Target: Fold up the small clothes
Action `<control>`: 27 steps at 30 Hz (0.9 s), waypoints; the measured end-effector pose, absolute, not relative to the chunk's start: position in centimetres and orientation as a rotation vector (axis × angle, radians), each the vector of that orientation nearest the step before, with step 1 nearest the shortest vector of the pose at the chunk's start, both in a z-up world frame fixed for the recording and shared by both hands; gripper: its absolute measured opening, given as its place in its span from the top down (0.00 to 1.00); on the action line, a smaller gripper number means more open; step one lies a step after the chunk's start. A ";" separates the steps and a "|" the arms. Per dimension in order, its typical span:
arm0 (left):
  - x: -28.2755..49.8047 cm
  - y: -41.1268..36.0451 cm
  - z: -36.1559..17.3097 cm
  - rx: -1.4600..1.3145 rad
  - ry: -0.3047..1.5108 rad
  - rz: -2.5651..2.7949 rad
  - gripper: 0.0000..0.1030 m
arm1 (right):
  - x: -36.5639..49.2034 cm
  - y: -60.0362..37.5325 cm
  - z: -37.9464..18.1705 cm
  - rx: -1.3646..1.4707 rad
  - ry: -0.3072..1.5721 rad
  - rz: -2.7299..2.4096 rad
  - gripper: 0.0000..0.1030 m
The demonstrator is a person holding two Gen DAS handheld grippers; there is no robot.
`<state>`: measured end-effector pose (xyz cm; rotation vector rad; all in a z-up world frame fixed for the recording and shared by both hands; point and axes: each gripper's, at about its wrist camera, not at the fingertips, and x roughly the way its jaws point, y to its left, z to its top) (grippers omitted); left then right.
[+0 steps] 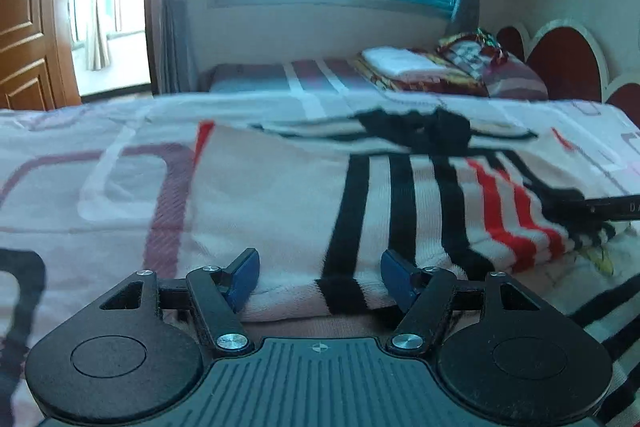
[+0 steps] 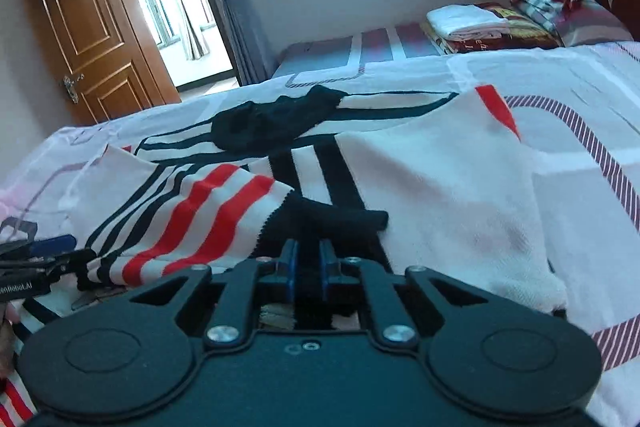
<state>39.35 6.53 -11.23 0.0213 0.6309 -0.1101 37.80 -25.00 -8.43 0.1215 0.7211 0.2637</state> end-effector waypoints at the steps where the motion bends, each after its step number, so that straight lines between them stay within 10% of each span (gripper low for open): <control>1: 39.4 6.7 -10.7 0.023 0.618 -0.113 0.34 | 37.7 -24.9 -8.0 0.123 0.717 0.255 0.87; 5: 42.1 6.8 -9.4 -0.019 0.620 -0.124 0.34 | 38.4 -23.2 -6.5 0.134 0.642 0.301 0.75; 27: 52.9 10.2 -10.1 0.060 0.680 -0.080 0.34 | 46.1 -28.0 -5.9 0.003 0.571 0.083 0.81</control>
